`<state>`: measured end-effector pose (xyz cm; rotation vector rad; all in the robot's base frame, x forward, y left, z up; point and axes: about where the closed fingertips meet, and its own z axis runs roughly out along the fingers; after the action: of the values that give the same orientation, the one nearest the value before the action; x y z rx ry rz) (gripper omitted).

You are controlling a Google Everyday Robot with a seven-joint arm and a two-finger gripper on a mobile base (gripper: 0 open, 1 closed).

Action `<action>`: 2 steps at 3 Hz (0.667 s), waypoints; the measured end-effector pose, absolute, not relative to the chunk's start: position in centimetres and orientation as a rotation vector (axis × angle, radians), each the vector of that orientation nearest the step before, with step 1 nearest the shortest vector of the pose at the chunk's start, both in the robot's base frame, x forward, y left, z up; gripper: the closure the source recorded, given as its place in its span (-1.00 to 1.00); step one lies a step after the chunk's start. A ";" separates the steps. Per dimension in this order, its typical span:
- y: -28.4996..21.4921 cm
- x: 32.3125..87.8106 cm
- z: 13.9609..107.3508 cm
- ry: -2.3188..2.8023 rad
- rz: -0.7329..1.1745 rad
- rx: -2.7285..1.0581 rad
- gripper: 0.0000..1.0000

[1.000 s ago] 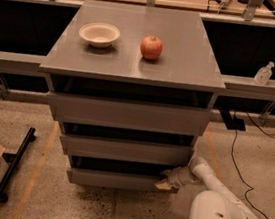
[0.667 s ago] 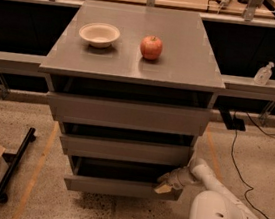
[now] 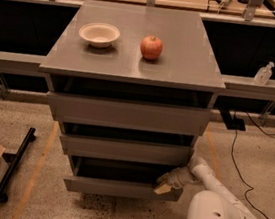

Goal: Open bottom drawer

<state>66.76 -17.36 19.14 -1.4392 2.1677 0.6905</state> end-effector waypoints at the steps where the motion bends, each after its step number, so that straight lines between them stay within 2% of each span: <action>1: -17.6 65.6 18.5 2.200 0.731 -1.419 -0.22; 2: -17.6 65.6 18.5 2.201 0.731 -1.419 -0.70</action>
Offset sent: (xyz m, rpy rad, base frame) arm -0.1202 -0.0162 -0.0450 0.0549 0.4054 -0.2256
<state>65.56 -17.60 18.54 -1.4192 2.2005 0.7314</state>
